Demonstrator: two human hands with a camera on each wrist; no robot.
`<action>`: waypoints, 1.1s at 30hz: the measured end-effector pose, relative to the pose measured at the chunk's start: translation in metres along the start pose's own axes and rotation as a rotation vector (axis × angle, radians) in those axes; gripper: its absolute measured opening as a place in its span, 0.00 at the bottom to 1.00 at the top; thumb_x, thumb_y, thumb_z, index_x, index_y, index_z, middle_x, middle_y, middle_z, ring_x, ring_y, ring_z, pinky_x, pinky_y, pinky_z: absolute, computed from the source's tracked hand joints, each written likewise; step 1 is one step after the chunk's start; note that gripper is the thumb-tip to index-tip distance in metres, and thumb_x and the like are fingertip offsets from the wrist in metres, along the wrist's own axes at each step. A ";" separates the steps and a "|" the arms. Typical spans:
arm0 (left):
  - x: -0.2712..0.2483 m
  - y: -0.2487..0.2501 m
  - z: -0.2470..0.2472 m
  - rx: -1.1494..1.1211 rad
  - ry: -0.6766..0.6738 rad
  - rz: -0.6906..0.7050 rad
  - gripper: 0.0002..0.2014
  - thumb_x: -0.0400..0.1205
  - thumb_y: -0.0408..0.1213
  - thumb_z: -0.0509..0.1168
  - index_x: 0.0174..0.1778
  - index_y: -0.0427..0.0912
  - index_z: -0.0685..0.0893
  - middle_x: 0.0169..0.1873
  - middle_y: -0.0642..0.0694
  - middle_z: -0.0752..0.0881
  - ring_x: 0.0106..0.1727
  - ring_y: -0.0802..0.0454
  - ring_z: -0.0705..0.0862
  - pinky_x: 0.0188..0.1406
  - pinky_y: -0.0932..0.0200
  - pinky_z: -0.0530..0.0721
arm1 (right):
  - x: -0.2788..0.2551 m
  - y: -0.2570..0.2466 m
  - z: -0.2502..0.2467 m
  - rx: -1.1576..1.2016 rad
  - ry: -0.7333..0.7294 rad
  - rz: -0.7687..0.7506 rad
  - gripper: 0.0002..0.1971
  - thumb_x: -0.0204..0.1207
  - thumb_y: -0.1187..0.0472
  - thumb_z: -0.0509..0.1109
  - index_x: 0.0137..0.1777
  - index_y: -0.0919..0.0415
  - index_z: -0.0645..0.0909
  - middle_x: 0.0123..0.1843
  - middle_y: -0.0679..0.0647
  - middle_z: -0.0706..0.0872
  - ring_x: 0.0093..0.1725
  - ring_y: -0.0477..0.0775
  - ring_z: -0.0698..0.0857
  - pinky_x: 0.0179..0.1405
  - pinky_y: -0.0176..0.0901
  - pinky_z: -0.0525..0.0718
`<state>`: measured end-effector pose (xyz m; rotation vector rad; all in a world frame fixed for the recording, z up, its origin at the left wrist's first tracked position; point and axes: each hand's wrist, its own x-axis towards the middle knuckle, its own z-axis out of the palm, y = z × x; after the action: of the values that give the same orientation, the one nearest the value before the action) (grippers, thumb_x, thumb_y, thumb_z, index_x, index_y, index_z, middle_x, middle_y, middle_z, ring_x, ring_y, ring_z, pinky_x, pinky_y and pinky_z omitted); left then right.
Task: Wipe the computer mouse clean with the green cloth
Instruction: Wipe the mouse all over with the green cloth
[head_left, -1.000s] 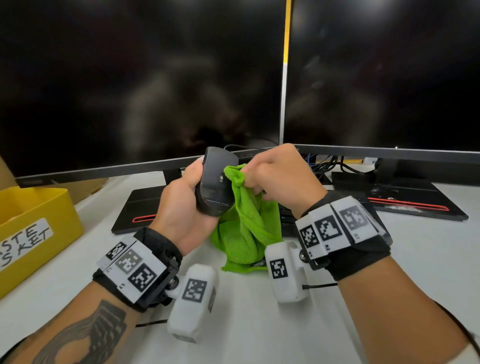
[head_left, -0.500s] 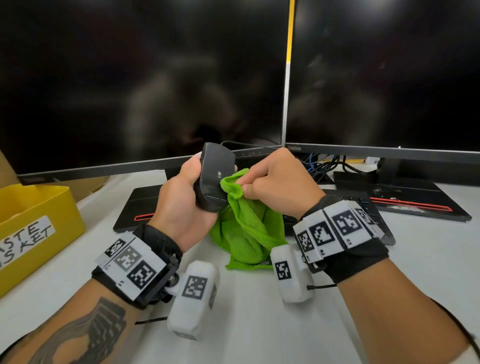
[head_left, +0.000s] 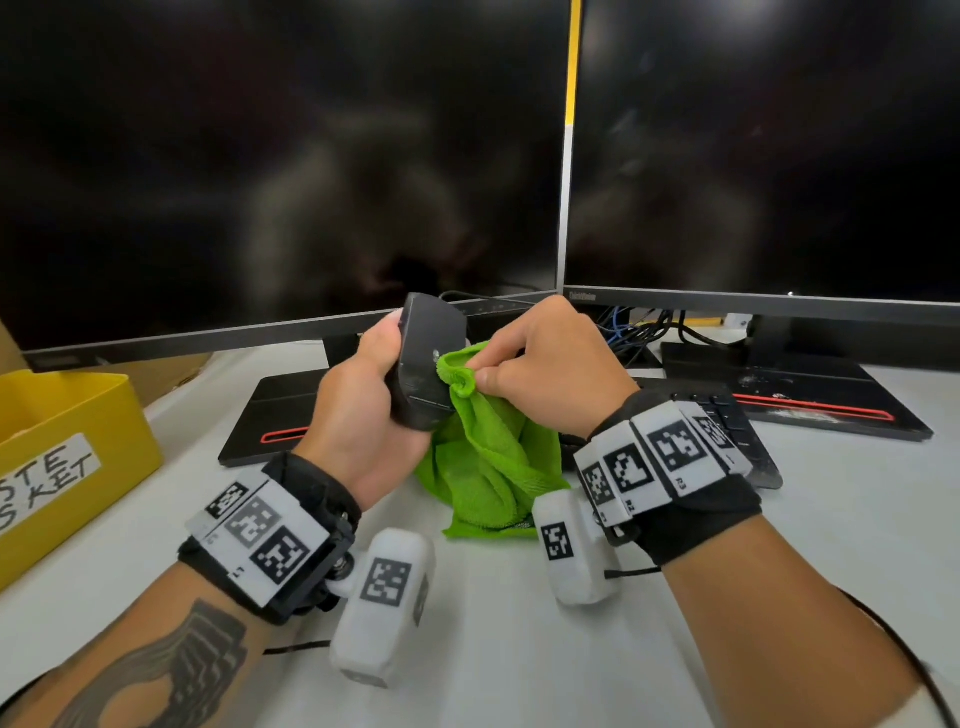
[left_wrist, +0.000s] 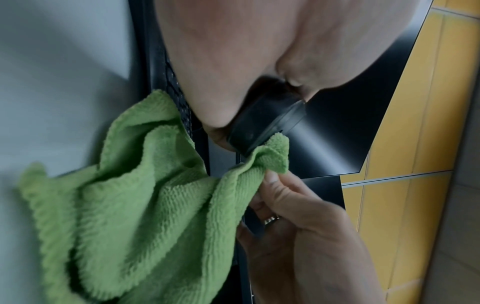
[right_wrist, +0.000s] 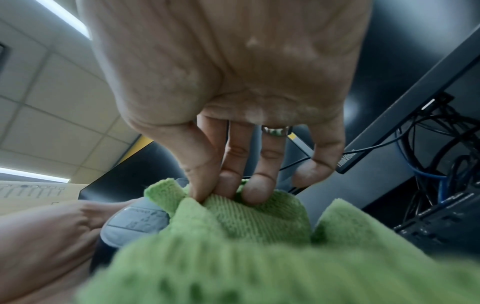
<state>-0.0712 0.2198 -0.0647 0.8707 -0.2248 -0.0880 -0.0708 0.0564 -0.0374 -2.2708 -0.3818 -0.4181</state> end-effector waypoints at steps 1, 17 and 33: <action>-0.001 -0.001 0.001 -0.001 -0.001 -0.005 0.27 0.95 0.44 0.53 0.84 0.29 0.71 0.68 0.29 0.83 0.66 0.36 0.86 0.53 0.49 0.93 | 0.000 -0.002 0.000 0.001 -0.004 -0.004 0.07 0.73 0.61 0.78 0.44 0.49 0.96 0.47 0.47 0.96 0.59 0.51 0.90 0.61 0.40 0.84; 0.000 0.002 0.000 0.000 0.091 -0.022 0.28 0.94 0.47 0.54 0.84 0.32 0.74 0.74 0.26 0.83 0.66 0.37 0.86 0.50 0.49 0.95 | -0.001 -0.006 0.008 0.052 -0.075 -0.054 0.07 0.70 0.60 0.81 0.40 0.45 0.95 0.30 0.38 0.89 0.36 0.36 0.84 0.43 0.31 0.79; 0.003 -0.005 -0.008 0.044 0.080 -0.081 0.27 0.96 0.48 0.52 0.85 0.33 0.73 0.69 0.28 0.84 0.66 0.33 0.87 0.51 0.41 0.93 | -0.002 -0.009 0.013 0.121 -0.115 -0.090 0.06 0.70 0.60 0.83 0.41 0.46 0.95 0.27 0.37 0.87 0.30 0.33 0.81 0.41 0.34 0.78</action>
<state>-0.0664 0.2220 -0.0730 0.9249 -0.1173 -0.1234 -0.0737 0.0718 -0.0412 -2.1712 -0.5554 -0.3024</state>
